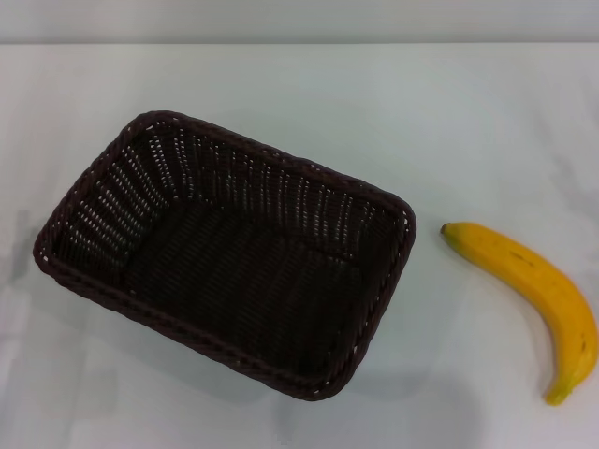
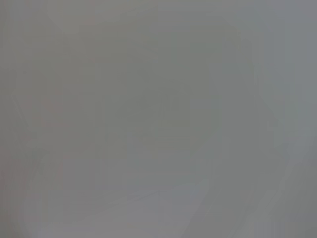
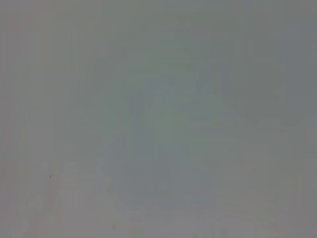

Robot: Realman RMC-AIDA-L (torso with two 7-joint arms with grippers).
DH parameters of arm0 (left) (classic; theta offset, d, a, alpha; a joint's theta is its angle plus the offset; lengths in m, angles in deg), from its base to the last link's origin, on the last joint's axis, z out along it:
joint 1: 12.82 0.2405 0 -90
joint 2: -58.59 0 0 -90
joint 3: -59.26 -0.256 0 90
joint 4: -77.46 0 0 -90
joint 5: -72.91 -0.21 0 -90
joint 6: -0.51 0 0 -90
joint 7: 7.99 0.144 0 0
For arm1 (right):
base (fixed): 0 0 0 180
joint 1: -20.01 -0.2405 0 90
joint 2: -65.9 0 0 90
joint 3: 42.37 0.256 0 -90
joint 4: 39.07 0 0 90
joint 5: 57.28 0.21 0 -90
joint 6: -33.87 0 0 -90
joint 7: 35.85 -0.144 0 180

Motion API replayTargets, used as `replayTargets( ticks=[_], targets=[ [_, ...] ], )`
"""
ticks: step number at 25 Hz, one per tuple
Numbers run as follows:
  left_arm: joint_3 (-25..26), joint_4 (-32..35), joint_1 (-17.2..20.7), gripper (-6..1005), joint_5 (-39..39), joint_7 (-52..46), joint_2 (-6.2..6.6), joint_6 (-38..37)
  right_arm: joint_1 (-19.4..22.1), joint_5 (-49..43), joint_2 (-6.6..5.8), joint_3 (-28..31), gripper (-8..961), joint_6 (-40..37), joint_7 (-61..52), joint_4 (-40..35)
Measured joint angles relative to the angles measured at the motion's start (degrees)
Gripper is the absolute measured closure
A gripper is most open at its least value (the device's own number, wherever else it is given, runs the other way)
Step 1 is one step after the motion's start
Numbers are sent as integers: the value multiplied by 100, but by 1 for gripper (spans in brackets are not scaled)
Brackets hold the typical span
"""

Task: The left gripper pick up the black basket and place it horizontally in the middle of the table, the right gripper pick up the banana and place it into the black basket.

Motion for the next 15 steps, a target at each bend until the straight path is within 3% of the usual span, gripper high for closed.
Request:
replayTargets(
  ticks=[15],
  targets=[
    [5,0,72,132,107,-68,1,-17,-39,0,0,35,106,-30,0,-2]
  ],
)
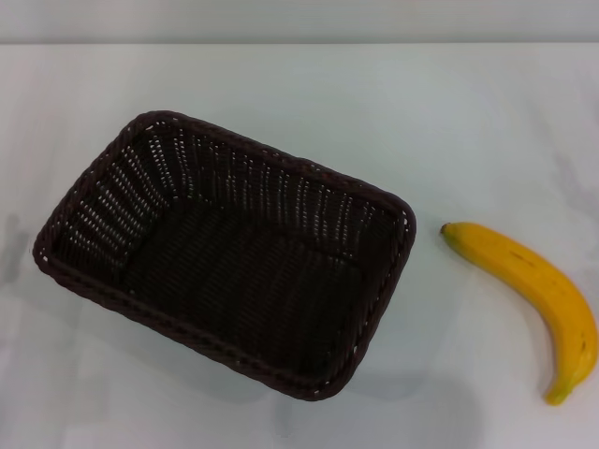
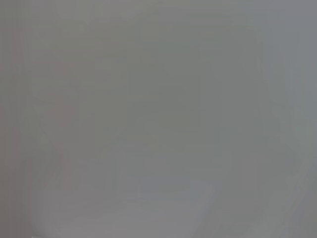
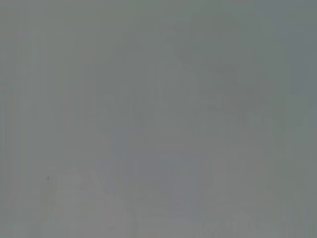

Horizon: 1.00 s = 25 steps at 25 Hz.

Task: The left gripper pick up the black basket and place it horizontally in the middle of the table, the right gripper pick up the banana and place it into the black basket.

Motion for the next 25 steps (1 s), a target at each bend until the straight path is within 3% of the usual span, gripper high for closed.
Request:
replayTargets(
  ticks=[5,9,12,14,16,17,19,21,25],
  targets=[
    [-19,200,-37,134,353,-856,34,-8,-24,0,0,0,106,-7,0,0],
    [-385,1566,-15,135,-231,-3036,75,-294,-44,0,5,-15,106,-11,-1,1],
    [-676,2640,-55,135,-914,-4588,178,-411,-52,0,9,-28,107,-10,-29,1],
    [-935,3281,-130,136,-1488,-5631,357,-407,-65,0,9,-30,107,-6,-90,1],
    [-1319,3843,-232,136,-2044,-6677,625,-367,-92,0,9,-32,107,1,-150,1],
    [-1530,4080,-291,136,-2342,-7216,771,-346,-97,0,9,-33,107,5,-156,1],
    [-2124,4540,-491,137,-3005,-8485,1183,-180,-109,0,9,-34,106,11,-157,1],
    [-2509,4879,-710,137,-3404,-9279,1467,91,-137,-3,10,-36,106,8,-158,1],
    [-2710,5556,-1265,138,-4214,-10187,1744,833,-226,-31,16,-35,106,-12,-158,1]
  ],
)
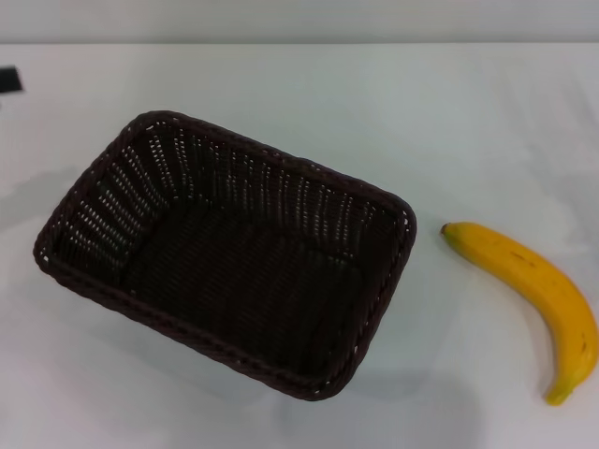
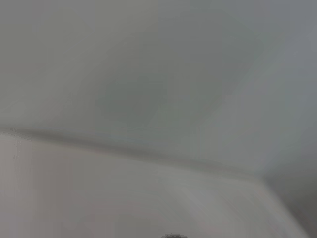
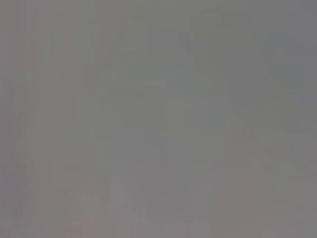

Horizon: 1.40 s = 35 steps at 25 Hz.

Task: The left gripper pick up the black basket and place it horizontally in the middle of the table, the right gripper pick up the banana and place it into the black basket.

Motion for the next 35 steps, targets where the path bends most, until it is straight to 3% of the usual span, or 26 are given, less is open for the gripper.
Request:
replayTargets(
  ticks=[3,4,6,9,14,20,24,27,31,35],
  targets=[
    [-21,216,-602,139,-1086,-538,127,456,-42,-9,1,0,106,0,0,0],
    [-34,196,-1015,139,-1883,-803,201,676,-55,-10,3,0,106,0,0,0],
    [-43,180,-1207,140,-2265,-906,227,766,-78,-11,8,0,107,0,0,0],
    [-64,160,-1689,140,-3118,-1044,237,877,-90,-11,11,-7,107,0,0,-1],
    [-202,-210,-2294,144,-4150,-1150,128,771,-50,18,11,-9,106,1,0,-1],
    [-540,-492,-2562,153,-4596,-1275,-277,217,-36,31,10,14,106,1,0,-26],
    [-789,-655,-2588,159,-4613,-1300,-394,0,-35,32,10,27,107,2,0,-27],
    [-907,-865,-2614,164,-4628,-1317,-553,-310,-39,32,10,33,107,-1,0,-27],
    [-925,-866,-2607,170,-4634,-1294,-607,-348,-46,32,3,37,107,-27,0,-27],
    [-1088,-868,-2595,204,-4638,-1288,-572,-248,-39,32,1,46,107,-35,0,-27]
  ],
)
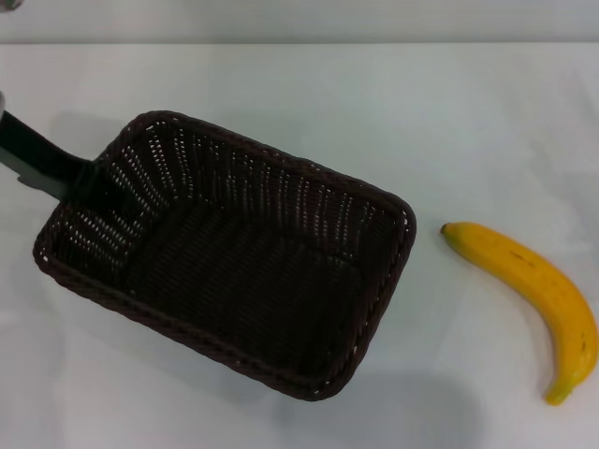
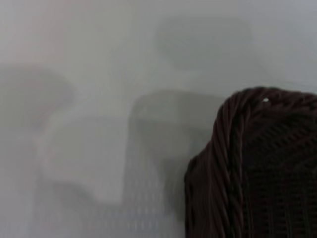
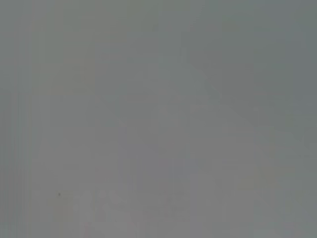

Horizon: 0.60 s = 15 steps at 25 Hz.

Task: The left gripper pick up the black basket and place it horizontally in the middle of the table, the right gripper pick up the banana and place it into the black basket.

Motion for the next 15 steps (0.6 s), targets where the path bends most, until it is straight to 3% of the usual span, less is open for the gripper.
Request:
replayTargets(
  ticks=[6,7,15],
  targets=[
    [-30,-4,14,385,-4,5,3,36,7,0,-6,7,106,-6,0,1],
    [-30,-4,15,614,-5,-4,2,35,6,0,-8,7,106,-7,0,1],
    [0,-1,28,784,-3,-56,46,101,4,15,-9,13,106,-18,0,1]
  ],
)
